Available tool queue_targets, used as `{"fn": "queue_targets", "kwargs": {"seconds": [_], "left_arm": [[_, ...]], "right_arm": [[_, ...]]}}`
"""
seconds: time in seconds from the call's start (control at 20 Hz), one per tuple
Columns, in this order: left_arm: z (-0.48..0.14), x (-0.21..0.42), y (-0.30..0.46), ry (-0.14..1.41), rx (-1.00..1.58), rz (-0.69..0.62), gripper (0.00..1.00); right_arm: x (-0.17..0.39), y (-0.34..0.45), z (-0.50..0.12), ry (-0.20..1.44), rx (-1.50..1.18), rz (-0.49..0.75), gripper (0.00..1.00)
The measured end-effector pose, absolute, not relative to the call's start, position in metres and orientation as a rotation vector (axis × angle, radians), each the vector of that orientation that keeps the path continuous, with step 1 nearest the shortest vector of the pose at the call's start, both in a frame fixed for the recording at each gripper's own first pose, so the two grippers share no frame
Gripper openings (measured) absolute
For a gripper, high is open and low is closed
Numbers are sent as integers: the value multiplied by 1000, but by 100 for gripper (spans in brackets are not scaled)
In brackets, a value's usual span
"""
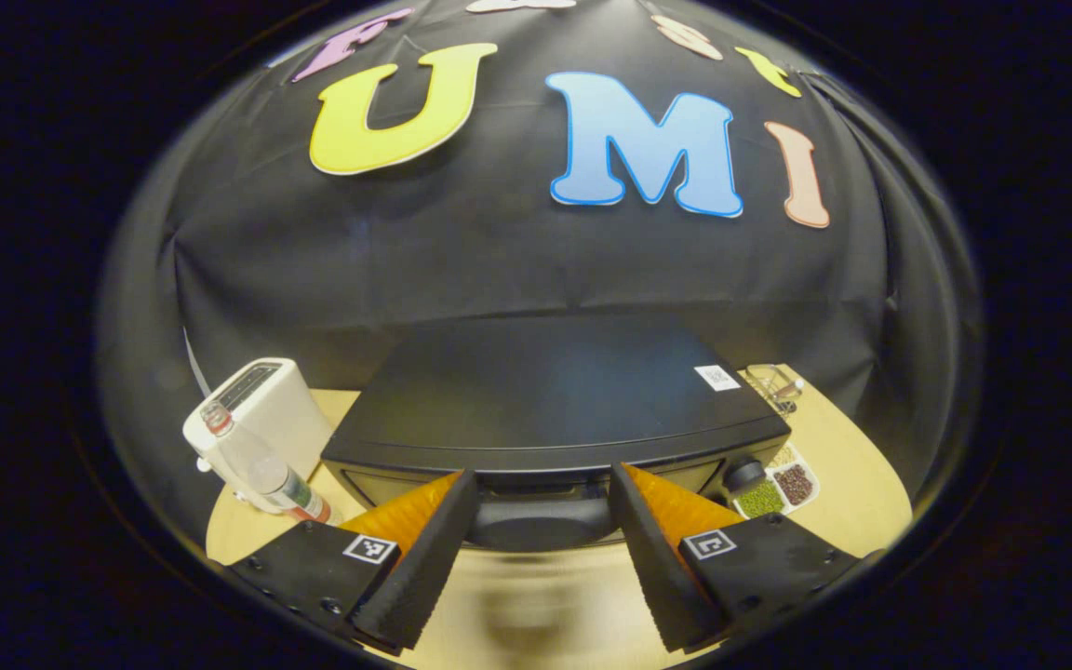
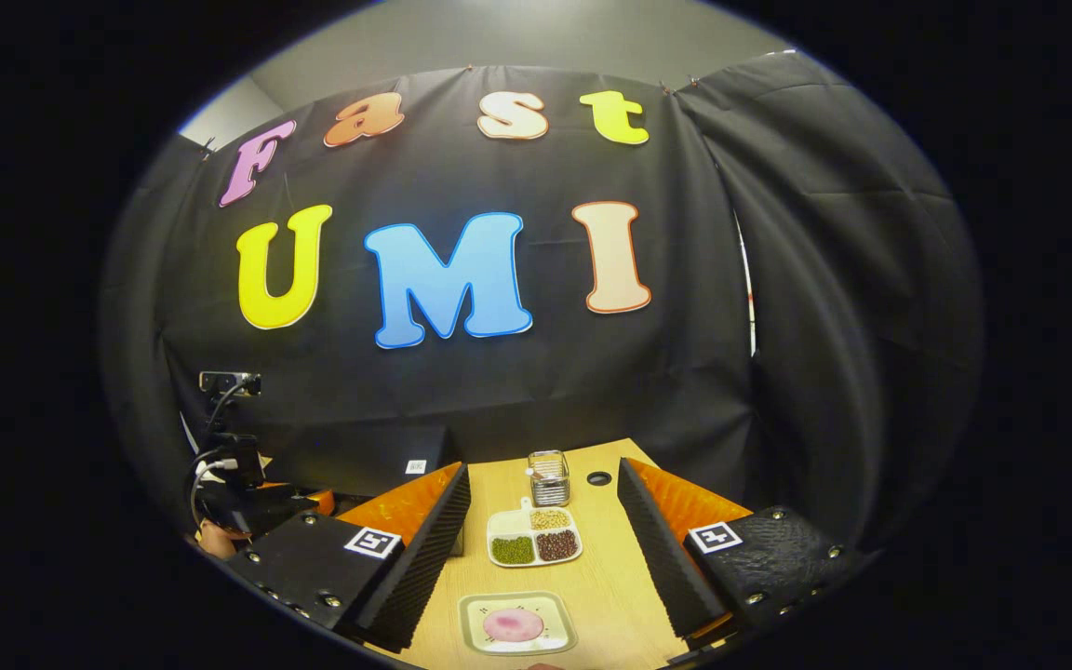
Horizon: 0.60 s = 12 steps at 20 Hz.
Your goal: Open the electric oven with the left hand, put the food in, and close the electric oven.
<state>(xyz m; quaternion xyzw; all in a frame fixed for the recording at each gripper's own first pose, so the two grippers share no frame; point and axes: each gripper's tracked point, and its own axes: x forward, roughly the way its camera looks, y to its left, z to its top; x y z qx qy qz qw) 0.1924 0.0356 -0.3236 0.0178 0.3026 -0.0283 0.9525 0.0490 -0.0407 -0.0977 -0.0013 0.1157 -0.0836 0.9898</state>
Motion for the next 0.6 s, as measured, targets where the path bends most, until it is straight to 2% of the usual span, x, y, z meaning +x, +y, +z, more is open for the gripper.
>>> {"fn": "queue_targets", "kwargs": {"seconds": [0.1, 0.2, 0.3, 0.5, 0.6], "left_arm": [[-326, 195, 38, 606, 45, -49, 96], [-327, 196, 39, 608, 41, -35, 99], [-327, 196, 39, 606, 50, -41, 95], [-329, 181, 39, 616, 39, -37, 95], [-330, 169, 38, 618, 42, -36, 92]], "right_arm": [[52, -40, -100, 238, 4, -167, 97], [54, -40, -100, 238, 4, -167, 97], [57, -37, -100, 237, 5, -159, 97], [58, -34, -96, 226, 7, -141, 97], [56, -34, -93, 218, 10, -135, 97]]}}
